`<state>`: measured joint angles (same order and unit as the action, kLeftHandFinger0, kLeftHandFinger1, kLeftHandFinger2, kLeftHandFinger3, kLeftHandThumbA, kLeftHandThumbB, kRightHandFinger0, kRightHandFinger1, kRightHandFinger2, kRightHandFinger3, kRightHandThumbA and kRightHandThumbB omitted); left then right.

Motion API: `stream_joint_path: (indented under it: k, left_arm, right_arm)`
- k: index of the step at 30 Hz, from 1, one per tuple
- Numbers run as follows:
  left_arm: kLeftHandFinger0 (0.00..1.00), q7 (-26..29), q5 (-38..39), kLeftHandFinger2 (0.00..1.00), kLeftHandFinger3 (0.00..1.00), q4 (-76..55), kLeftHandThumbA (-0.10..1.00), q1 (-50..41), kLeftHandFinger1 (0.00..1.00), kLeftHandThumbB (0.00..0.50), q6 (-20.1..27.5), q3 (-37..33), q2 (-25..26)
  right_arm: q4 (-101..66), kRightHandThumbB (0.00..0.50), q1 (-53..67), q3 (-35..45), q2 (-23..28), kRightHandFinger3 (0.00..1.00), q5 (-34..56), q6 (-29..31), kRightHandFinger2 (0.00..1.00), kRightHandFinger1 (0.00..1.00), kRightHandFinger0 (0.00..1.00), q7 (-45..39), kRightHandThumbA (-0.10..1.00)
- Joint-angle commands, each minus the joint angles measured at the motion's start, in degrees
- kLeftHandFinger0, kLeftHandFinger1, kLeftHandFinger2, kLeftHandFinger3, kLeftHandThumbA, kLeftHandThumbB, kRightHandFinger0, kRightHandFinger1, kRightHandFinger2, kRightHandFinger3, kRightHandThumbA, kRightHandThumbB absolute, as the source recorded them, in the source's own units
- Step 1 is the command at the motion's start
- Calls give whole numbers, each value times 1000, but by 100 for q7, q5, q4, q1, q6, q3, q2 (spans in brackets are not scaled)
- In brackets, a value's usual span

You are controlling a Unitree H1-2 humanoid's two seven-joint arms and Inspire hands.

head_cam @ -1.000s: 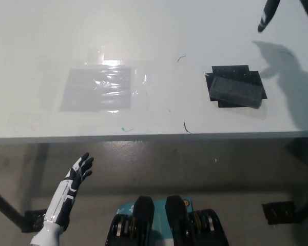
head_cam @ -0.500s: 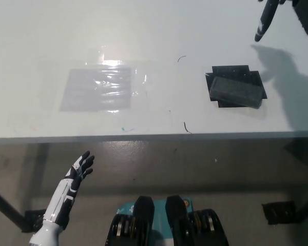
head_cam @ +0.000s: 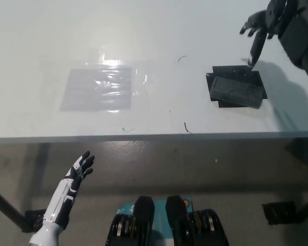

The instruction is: A whiteboard eraser is kept on the black marked spot on the table infront of the robot and the robot uses its right hand to swipe it back and forth on the table twice to clean it

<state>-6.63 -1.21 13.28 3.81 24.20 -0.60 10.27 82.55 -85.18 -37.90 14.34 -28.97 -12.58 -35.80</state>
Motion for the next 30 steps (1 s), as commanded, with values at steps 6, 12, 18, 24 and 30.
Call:
stream_joint_path:
  k: [6,12,18,24,30]
  left_arm:
    - [1000,-81,47,1000,1000,-231,1000,85,1000,408,220,31,129]
    - [1000,-71,12,1000,1000,-238,1000,58,1000,392,214,29,121]
    - [1000,-72,31,1000,1000,-211,1000,58,1000,395,251,26,111]
    - [1000,-74,-7,1000,1000,-228,1000,71,1000,378,254,13,122]
    - [1000,-110,11,1000,1000,-211,1000,92,1000,355,270,0,155]
  right_arm:
    - [34,397,13,-282,9,1000,-418,180,1000,1000,1000,339,1000]
    - [39,400,238,-230,84,1000,-374,59,1000,1000,1000,411,1000]
    - [31,366,398,-287,82,1000,-433,394,1000,1000,1000,440,1000]
    - [52,375,511,-65,79,1000,-277,268,1000,1000,1000,417,1000]
    - [57,372,572,-21,16,1000,-342,220,1000,1000,1000,417,1000]
